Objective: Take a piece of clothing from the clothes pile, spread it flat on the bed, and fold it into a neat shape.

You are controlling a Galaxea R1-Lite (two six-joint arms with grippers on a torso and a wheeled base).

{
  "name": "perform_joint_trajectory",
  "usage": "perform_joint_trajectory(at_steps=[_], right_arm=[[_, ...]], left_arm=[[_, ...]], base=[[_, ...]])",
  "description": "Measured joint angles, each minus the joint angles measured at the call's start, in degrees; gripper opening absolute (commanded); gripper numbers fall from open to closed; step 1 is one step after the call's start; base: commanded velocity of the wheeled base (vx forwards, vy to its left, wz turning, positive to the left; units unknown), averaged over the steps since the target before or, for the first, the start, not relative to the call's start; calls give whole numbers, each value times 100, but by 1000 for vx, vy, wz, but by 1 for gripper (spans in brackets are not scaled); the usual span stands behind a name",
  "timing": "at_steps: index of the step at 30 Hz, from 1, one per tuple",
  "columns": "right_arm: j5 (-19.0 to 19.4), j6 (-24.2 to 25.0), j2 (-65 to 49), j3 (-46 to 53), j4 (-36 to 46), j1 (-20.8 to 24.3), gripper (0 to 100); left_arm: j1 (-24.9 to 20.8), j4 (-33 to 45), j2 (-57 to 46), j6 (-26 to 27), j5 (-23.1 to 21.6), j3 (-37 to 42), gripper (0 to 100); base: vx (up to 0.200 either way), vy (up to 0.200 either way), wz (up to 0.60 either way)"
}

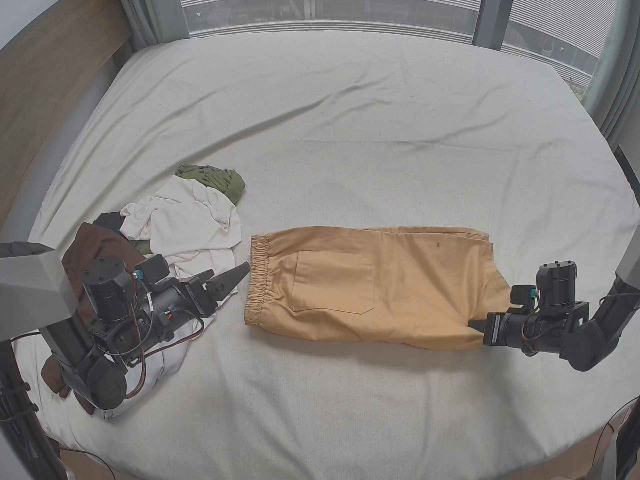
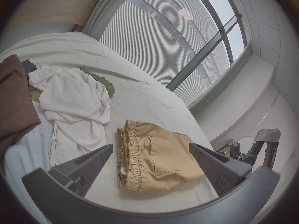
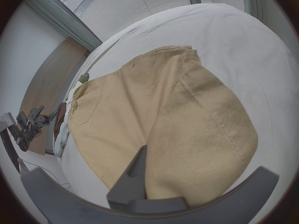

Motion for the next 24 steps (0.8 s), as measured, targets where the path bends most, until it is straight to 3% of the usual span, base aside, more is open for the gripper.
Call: perform_joint_trajectory(at_steps=[5,6,16,24], right_arm=[[-17,-2,-102,24,11,-62,0],[-22,-13,-110,27,7,-73,100],[-50,-163,-171,319,156,-60,100],[5,-449,-215,840,532,201,100]], left_arm=[[-13,-6,77,12,-11,34,100],[-18,-6,94,15,-15,39,100],[-40,-9,177,20,-39,76,100],[-52,-9,243,39,-37,102,100]], base=[[0,0,0],[0,0,0],[0,0,0],[0,0,0]])
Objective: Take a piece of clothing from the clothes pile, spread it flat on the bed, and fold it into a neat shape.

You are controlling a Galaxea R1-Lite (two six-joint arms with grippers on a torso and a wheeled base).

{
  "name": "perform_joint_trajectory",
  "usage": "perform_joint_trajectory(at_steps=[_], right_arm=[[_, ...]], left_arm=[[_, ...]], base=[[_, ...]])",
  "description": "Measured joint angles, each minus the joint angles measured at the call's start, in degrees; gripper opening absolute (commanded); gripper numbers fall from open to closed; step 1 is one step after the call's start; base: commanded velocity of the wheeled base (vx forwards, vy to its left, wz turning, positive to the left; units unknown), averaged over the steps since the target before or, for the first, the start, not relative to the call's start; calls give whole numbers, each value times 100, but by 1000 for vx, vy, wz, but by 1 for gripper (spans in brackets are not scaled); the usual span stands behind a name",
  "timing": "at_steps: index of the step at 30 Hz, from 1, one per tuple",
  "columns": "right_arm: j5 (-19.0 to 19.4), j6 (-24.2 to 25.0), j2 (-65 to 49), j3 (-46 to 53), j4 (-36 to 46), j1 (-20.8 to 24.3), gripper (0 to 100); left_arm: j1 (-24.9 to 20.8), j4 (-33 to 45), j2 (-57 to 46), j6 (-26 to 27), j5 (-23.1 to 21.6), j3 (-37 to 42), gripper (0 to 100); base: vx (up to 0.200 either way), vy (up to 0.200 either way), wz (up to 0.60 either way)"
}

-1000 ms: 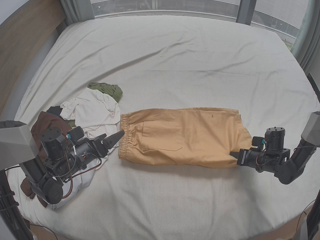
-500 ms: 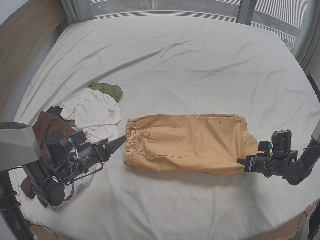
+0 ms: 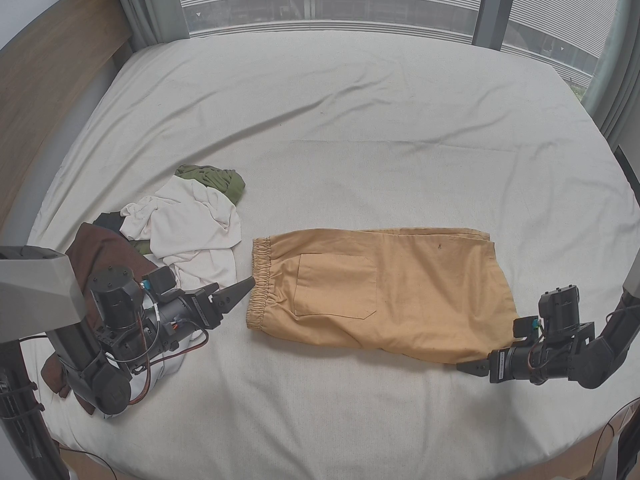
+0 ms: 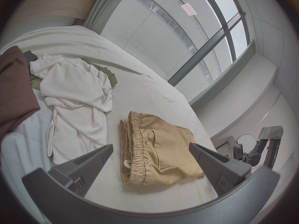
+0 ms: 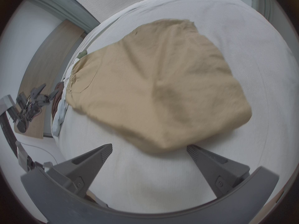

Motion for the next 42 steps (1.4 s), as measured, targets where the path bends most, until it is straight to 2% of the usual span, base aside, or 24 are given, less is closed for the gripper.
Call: perform_joint_trajectory(at_steps=[9,16,25,42], right_arm=[[428,-38,-151,354,-4,463,100],[907,-52,-664,417,-55,734,100],[1011,-49,-1193,321,-69,836,100],[1011,-38,-1346,161,-83,850,100]], left_arm=[[-57,-16,262,35,26,-20,100],[-241,-13,610,-2,30,-82,100],[-319,-29,1204,-96,72,-322,100],[-484,20,1565,-1847,74,-1285,100]], base=[[0,0,0],[0,0,0],[0,0,0],[0,0,0]])
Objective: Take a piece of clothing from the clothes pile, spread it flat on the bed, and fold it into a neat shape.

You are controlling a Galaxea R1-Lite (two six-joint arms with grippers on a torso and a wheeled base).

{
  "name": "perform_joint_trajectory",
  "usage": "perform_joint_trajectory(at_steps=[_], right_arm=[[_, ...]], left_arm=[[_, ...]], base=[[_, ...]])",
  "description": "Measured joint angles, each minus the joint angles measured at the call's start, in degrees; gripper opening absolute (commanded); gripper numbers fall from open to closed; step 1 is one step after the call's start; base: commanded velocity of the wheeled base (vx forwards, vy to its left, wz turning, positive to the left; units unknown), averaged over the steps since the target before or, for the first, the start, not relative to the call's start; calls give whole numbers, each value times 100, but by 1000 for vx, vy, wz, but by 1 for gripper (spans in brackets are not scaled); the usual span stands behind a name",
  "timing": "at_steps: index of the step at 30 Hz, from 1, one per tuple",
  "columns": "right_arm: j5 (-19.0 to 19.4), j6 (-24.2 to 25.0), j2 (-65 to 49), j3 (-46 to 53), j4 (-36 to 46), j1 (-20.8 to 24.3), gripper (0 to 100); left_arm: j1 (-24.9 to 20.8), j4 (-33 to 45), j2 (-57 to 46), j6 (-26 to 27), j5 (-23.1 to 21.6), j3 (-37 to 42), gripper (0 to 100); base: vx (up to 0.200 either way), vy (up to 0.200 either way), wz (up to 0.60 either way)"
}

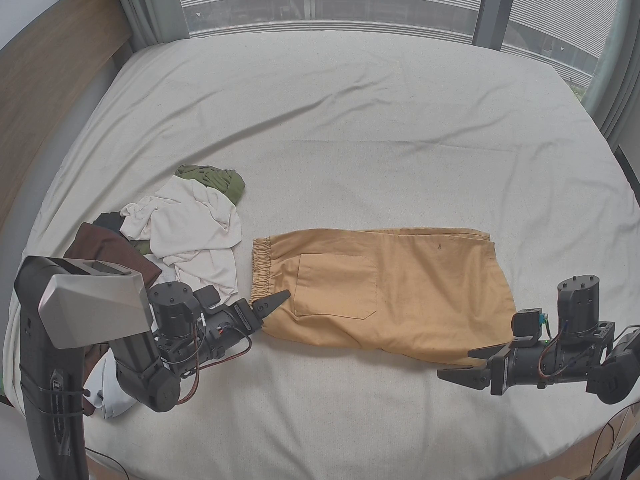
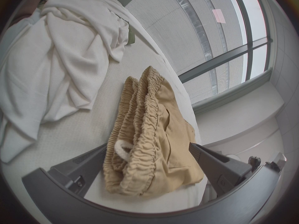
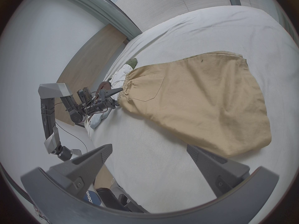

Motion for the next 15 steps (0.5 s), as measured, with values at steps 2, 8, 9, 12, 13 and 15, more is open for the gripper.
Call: perform_joint_trajectory(at_steps=[2,8,9,12,13,15], right_arm=[[0,-2,0,-15,-2,0,100],[-5,-6,0,-33,-2,2,100],[-2,-9,0,-33,0,-2,100],[0,-9,0,-33,-2,-2,100],[0,-9,0,-33,-2,-2,100],[0,-9,0,-33,-2,-2,100]], left_arm=[[-32,-5,6,-121,0,-55,100],[-74,-2,26,-389,2,-278,100],[-76,9,28,-413,5,-319,100],[-67,30,41,-430,6,-410,100],[-63,33,48,-433,6,-432,100],[-56,30,65,-433,13,-451,0]], base=[[0,0,0],[0,0,0],[0,0,0],[0,0,0],[0,0,0],[0,0,0]])
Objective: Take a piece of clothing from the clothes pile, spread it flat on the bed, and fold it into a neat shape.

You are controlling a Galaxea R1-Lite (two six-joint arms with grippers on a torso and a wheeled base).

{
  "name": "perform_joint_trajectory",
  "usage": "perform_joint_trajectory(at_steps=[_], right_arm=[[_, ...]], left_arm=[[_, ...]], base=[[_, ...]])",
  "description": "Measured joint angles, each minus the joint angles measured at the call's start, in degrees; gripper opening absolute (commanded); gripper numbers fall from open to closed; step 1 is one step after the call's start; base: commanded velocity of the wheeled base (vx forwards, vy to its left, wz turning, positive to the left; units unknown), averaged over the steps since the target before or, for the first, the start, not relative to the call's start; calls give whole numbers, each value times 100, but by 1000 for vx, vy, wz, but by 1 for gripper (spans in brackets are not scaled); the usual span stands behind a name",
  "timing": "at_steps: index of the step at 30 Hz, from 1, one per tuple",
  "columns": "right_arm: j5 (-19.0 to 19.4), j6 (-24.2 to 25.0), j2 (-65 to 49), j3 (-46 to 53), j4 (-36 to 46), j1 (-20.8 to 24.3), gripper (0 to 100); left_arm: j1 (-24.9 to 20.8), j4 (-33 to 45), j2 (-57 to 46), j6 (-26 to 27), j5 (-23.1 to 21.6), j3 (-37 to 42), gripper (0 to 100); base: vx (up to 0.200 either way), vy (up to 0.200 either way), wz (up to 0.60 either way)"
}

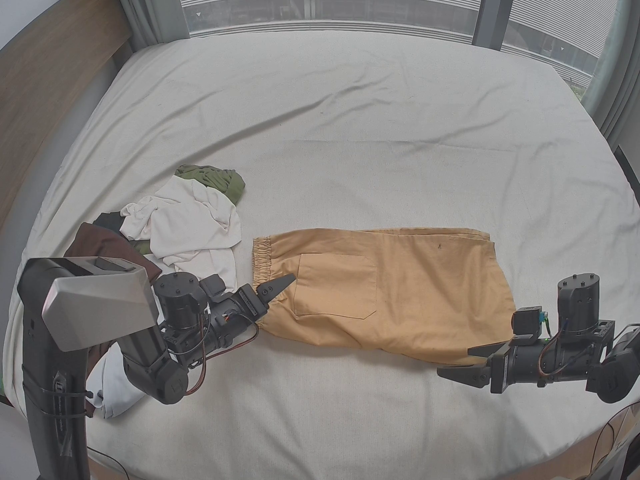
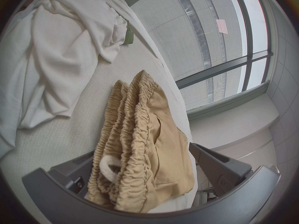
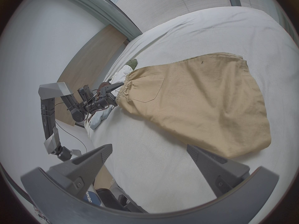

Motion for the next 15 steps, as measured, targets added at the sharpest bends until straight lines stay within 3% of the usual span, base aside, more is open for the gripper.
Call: perform_joint_trajectory(at_steps=[15], right_arm=[[-5,0,9,0,2,-6,100]], left_arm=[[135,-57,-105,71,263,308,0]], base=[[0,0,0]])
